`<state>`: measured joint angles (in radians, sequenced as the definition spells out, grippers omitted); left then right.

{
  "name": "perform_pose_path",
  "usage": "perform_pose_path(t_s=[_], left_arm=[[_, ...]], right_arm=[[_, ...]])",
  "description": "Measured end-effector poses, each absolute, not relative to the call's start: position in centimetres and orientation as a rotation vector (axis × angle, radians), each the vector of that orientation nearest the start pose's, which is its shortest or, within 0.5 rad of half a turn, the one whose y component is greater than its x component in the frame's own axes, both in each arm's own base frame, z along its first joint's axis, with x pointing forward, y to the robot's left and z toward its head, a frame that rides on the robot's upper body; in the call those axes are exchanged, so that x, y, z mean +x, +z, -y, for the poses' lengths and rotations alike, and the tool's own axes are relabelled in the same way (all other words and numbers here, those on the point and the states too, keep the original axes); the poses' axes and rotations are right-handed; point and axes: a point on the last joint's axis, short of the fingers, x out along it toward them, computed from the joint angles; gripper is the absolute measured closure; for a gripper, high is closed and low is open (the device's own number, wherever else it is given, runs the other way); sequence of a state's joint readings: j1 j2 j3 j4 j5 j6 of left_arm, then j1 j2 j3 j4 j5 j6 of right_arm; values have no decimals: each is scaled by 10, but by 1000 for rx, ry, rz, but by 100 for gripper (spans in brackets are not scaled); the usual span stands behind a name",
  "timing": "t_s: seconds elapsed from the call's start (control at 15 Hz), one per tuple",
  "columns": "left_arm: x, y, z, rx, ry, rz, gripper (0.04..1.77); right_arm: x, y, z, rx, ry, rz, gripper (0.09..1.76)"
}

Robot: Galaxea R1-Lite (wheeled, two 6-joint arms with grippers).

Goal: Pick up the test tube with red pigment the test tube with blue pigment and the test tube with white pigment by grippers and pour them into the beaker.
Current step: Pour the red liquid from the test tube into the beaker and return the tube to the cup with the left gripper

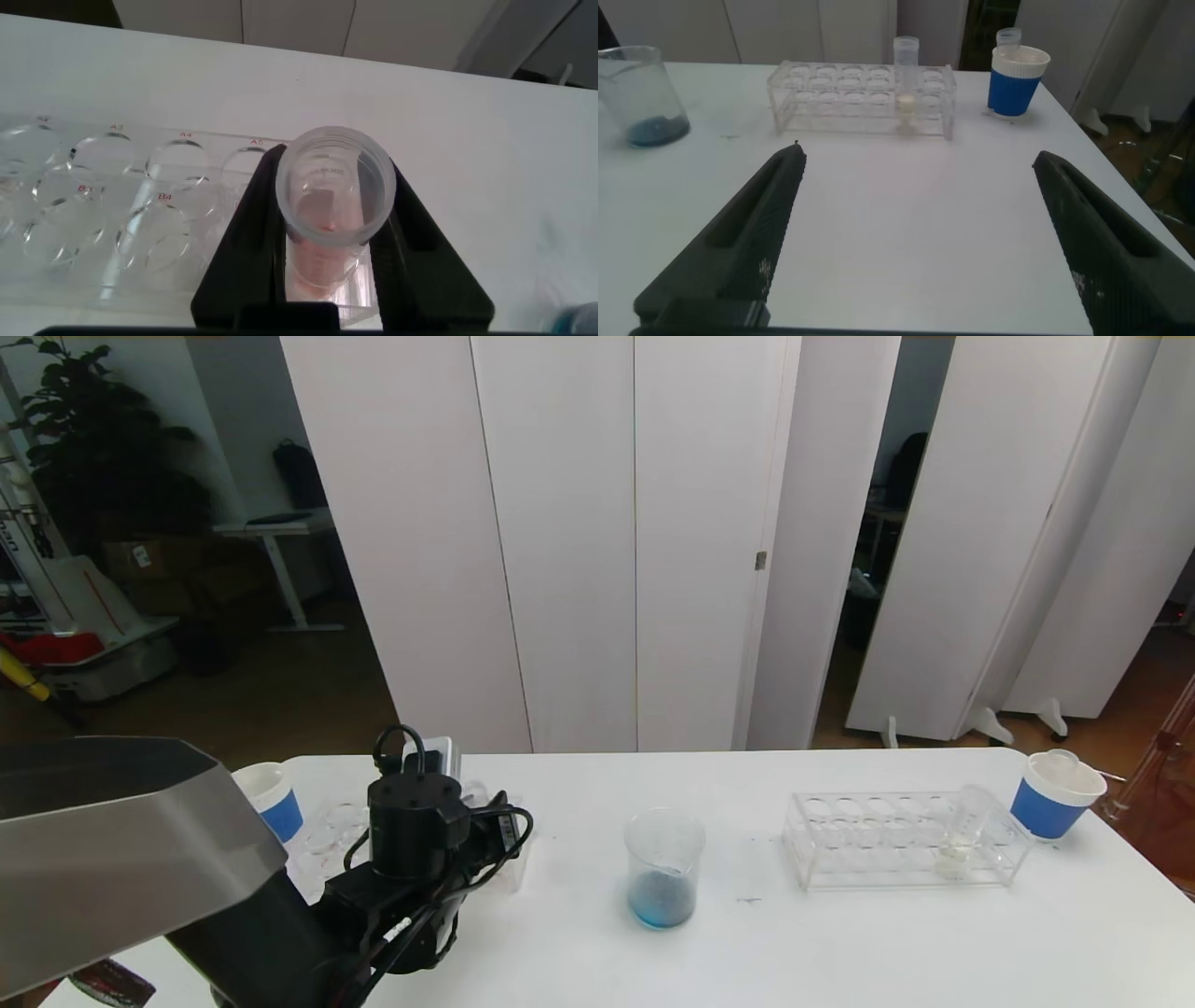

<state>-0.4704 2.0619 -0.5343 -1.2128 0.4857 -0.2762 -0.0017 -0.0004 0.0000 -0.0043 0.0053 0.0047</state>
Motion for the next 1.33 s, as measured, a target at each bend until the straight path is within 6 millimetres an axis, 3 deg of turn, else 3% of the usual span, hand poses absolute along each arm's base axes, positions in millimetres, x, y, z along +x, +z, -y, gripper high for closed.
perform_pose_path(t_s=[0.6,0.93,1.33], left_arm=[[279,88,135,-51,13,-215,122],[270,116,132,29,-36,-134,122],[255,151,133,96,-220,-37,122]], right_arm=[[-23,76,0,4,4,5,10],[-23,76,0,5,3,4,10],[-23,76,0,5,4,5,10]])
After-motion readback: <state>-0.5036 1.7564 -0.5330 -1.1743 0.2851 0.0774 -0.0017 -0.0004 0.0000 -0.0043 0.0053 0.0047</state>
